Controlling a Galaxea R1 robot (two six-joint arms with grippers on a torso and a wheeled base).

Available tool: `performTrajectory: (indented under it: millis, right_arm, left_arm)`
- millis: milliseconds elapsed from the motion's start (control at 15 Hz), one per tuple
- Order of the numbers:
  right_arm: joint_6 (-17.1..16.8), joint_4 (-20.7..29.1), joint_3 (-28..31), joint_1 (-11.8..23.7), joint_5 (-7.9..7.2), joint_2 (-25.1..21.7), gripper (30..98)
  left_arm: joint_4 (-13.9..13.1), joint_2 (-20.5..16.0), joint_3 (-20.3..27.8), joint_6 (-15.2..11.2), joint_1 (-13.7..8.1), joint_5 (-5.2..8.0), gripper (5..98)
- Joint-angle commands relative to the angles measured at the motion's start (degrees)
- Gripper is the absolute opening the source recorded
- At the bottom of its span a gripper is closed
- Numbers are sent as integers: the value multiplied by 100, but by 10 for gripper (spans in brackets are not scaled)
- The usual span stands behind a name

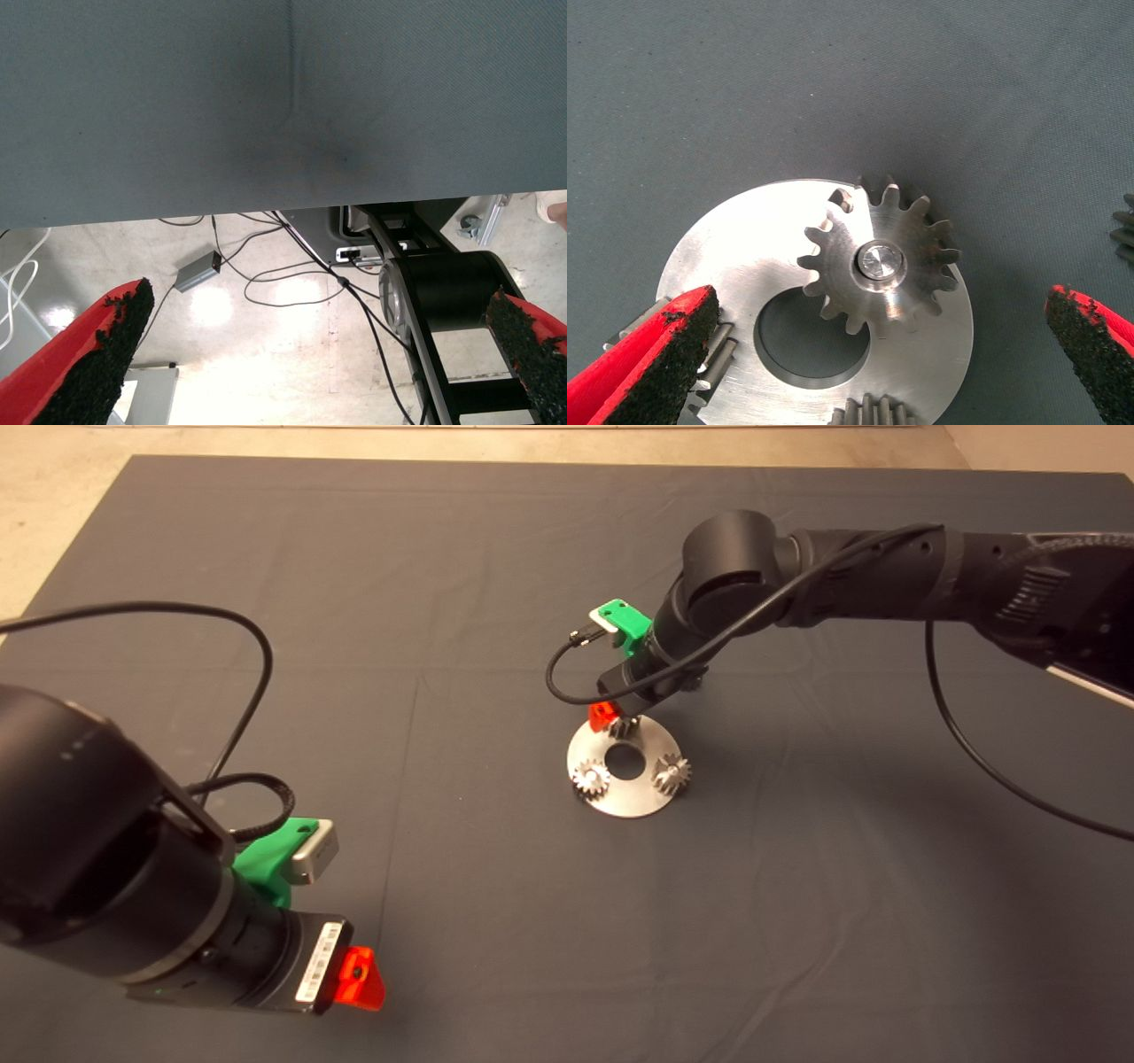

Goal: Remove an incorrectly installed larger gear and replace it with the correct smaller gear

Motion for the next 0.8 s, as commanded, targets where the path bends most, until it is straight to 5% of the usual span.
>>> performTrajectory:
  millis: [0, 733]
  right_arm:
    - [-21, -199, -8, 109, 25, 26, 978]
    - [-23, -366, -34, -6, 28, 26, 978]
  left_arm:
    - [-45, 8, 25, 11, -43, 18, 976]
    - [-45, -1, 34, 11, -43, 17, 976]
